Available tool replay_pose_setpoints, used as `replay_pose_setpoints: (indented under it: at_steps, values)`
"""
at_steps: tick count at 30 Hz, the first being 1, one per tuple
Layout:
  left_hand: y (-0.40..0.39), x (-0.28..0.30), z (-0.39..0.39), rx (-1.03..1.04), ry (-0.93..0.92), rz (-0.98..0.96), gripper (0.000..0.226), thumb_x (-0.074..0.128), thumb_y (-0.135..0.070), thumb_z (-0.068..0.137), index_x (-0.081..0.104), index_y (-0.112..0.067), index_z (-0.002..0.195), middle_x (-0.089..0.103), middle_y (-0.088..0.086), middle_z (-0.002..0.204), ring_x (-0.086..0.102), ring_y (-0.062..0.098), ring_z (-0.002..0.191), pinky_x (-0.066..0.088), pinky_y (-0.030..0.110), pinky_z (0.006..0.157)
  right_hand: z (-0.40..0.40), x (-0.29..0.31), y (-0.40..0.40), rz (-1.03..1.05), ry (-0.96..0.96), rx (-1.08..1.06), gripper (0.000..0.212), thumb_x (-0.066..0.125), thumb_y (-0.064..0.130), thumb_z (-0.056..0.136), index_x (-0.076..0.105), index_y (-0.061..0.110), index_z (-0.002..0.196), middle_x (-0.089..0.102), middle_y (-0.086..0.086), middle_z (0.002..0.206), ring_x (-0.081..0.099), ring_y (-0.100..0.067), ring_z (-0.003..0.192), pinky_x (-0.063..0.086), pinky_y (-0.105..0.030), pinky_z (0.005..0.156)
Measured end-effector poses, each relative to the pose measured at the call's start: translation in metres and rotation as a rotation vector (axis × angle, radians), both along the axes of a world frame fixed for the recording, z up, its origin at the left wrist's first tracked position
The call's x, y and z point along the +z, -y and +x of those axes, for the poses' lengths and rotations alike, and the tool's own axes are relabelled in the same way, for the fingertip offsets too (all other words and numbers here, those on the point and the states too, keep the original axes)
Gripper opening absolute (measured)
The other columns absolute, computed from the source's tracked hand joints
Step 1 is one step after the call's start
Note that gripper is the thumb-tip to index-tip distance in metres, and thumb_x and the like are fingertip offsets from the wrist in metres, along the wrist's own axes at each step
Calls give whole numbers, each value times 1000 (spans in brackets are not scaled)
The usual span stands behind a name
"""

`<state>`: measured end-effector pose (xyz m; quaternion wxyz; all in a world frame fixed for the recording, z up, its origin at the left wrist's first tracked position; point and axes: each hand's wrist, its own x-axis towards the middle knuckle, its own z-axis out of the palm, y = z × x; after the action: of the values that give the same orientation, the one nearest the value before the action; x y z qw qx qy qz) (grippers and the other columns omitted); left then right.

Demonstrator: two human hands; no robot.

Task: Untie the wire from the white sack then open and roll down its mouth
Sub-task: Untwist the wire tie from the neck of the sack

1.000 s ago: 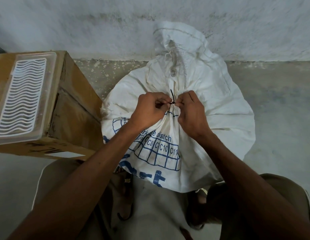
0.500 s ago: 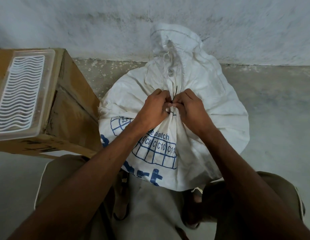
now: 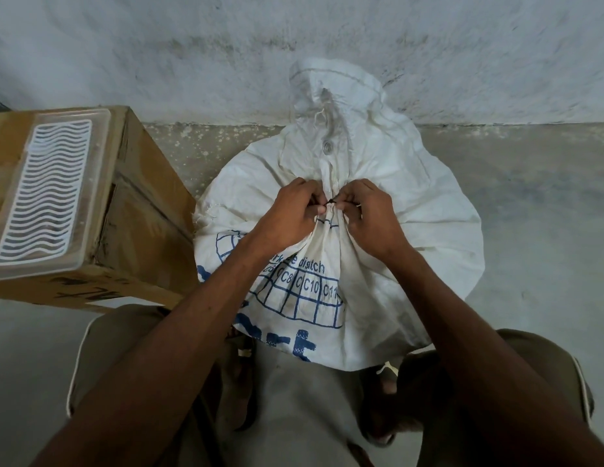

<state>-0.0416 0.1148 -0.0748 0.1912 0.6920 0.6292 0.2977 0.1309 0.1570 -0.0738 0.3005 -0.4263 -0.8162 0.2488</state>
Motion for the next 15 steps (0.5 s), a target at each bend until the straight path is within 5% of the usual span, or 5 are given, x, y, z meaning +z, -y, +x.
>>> replay_pose_setpoints:
  at_steps: [4, 9, 15]
  values:
    - [7, -7, 1, 90, 82, -2, 10, 65, 6, 87, 66, -3, 91, 65, 0, 83, 62, 20, 85, 46, 25, 77, 3, -1, 2, 23, 68, 39, 19, 68, -8, 82, 72, 3, 97, 64, -11, 96, 60, -15, 83, 46, -15, 79]
    - [4, -11, 6, 120, 115, -5, 10, 65, 4, 88, 67, -5, 90, 68, 2, 83, 59, 14, 79, 38, 4, 70, 2, -1, 2, 67, 117, 47, 17, 60, -11, 82, 71, 0, 88, 63, -14, 89, 62, -28, 81, 50, -39, 74]
    - [0, -8, 9, 257, 334, -107, 5, 66, -3, 90, 71, -4, 92, 74, 7, 88, 66, 15, 82, 48, 19, 78, 3, -3, -5, -2, -87, -34, 11, 71, -6, 79, 75, 1, 85, 69, -10, 86, 66, -20, 79, 53, -29, 78]
